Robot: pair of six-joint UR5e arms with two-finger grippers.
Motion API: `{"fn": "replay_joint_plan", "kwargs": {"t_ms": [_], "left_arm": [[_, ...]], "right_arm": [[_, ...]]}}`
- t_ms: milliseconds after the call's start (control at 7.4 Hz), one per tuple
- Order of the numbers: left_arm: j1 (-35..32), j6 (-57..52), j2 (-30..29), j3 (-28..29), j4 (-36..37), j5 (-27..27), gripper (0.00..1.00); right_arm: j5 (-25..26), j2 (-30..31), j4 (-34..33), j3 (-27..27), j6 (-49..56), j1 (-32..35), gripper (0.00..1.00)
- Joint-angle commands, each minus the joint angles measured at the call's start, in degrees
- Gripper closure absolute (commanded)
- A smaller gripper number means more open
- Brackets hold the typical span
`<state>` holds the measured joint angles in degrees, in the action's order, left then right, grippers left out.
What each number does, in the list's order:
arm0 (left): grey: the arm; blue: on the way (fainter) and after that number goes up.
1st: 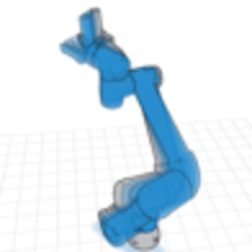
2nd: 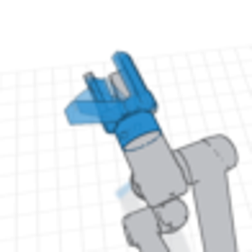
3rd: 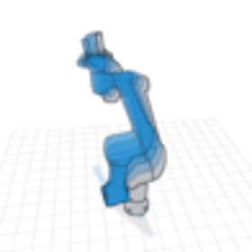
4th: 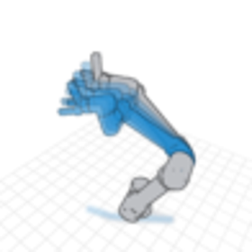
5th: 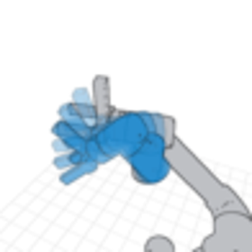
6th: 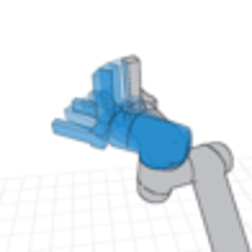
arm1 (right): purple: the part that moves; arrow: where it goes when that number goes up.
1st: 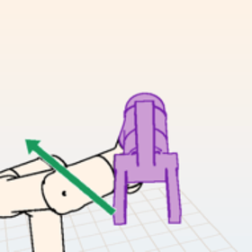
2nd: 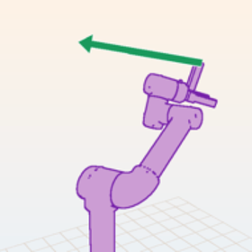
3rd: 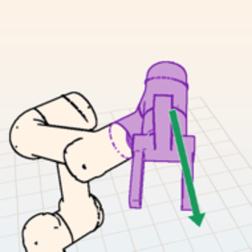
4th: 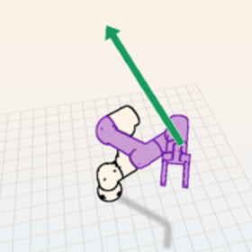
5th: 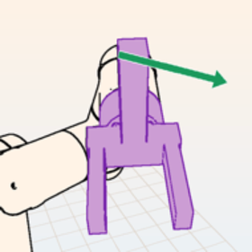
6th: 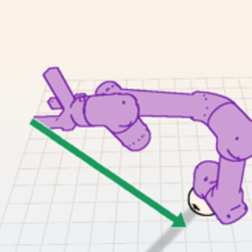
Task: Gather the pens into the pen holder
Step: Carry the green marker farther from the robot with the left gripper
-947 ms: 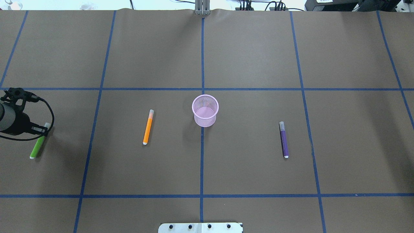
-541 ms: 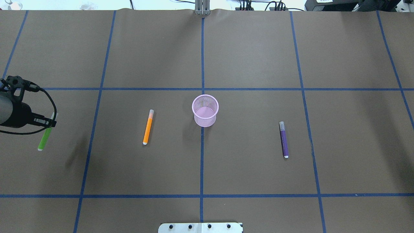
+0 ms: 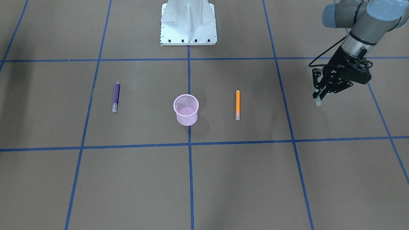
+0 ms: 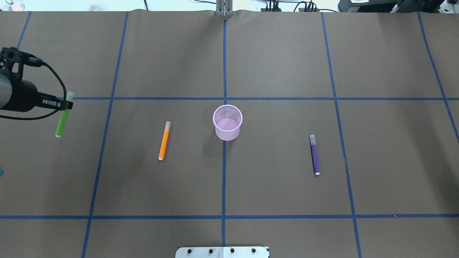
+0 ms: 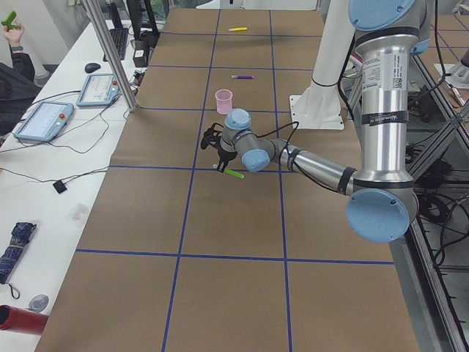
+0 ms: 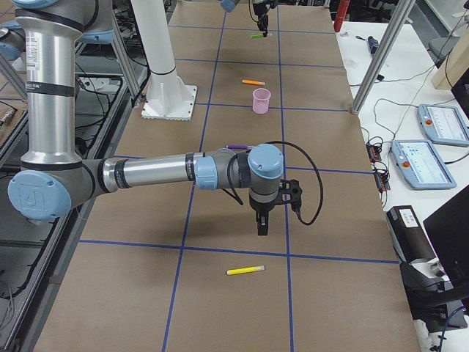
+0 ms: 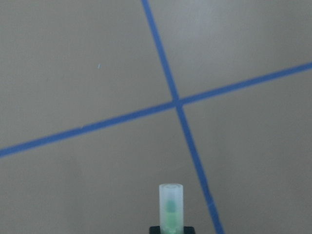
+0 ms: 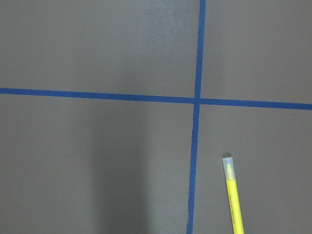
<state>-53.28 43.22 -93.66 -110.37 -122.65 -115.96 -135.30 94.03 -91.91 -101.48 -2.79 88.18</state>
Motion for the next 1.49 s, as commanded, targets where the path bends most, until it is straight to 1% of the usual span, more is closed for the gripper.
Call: {"fn": "replay_joint_plan", "kwargs": {"t_ms": [0, 135, 270, 406, 541, 676, 811, 947, 1352], "left_arm": [[-0.3, 7.6, -9.9, 0.1, 0.0, 3.7, 1.0], [-0.2, 9.8, -13.8, 1.2, 0.0, 5.6, 1.0], [-0.1, 10.5, -17.0, 2.2, 0.0, 6.1, 1.0], [0.1, 10.6, -19.2, 3.5, 0.0, 8.8, 1.0], [0.3, 10.6, -21.4, 5.1, 0.0, 9.6, 1.0], [0.7, 10.7, -22.9, 5.8, 0.0, 10.7, 1.0], [1.9, 10.6, -23.8, 6.3, 0.0, 12.4, 1.0], [3.3, 10.7, -24.1, 6.7, 0.0, 14.3, 1.0], [4.1, 10.6, -24.1, 7.0, 0.0, 14.9, 1.0]], "right_arm": [[0.4, 0.1, 1.1, 4.2, 0.2, -1.3, 0.0], [0.0, 0.0, 2.3, 6.9, 0.3, -1.3, 0.0], [-0.1, -0.7, 7.0, 11.4, 0.2, -1.4, 0.0], [-0.1, -0.9, 15.5, 17.0, 0.2, -1.7, 0.0], [-0.1, -1.7, 23.1, 22.0, 0.0, -2.7, 0.0], [0.1, -2.8, 25.5, 26.4, 0.0, -4.0, 0.0], [0.0, -4.5, 25.6, 29.3, -0.1, -4.5, 0.01], [0.1, -4.6, 25.6, 29.6, -0.2, -6.0, 0.01], [0.3, -4.7, 25.9, 30.6, 0.2, -7.8, 0.01]]}}
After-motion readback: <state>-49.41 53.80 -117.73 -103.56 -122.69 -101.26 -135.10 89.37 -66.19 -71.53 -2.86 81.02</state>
